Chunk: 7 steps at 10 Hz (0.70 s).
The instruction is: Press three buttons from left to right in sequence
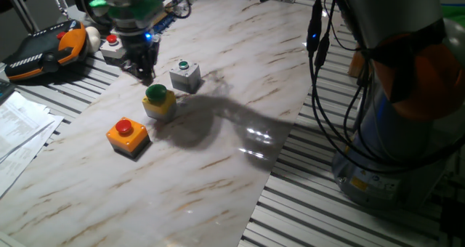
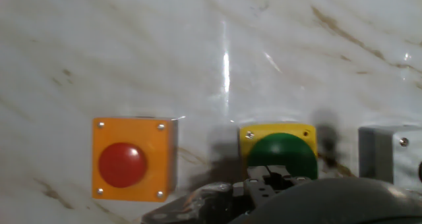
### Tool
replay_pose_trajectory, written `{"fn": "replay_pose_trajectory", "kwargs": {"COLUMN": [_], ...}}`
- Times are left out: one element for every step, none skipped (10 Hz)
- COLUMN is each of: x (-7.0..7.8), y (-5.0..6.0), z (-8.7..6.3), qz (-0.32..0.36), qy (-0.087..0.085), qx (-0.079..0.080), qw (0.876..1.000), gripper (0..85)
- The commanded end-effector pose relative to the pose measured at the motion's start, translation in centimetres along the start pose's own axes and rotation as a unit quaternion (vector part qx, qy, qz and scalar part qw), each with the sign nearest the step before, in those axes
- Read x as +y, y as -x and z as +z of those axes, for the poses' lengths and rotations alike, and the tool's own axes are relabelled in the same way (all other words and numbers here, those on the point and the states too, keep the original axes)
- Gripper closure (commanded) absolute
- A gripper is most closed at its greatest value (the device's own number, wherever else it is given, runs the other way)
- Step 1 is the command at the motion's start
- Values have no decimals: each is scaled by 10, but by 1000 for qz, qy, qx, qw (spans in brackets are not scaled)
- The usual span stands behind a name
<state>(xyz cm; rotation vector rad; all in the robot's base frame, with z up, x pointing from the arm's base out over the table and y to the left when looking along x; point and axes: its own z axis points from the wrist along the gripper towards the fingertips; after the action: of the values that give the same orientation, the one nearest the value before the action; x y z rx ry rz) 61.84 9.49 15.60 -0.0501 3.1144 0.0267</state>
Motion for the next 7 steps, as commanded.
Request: {"fn": "replay_pose_trajectory", "kwargs": {"x": [13,27,38,49,60,68,75], "y": [2,3,3,2,1,0,0], "z": [0,0,1,4,6,11,17], "qz": [1,3,7,11,13,14,15], "qy": [0,-4,-3,0,0,3,5], "qx": [0,-1,-4,-6,-8,-11,-13], "qw": [1000,1000,1000,1000,1000,1000,1000], "gripper": [843,843,843,843,843,843,843]}}
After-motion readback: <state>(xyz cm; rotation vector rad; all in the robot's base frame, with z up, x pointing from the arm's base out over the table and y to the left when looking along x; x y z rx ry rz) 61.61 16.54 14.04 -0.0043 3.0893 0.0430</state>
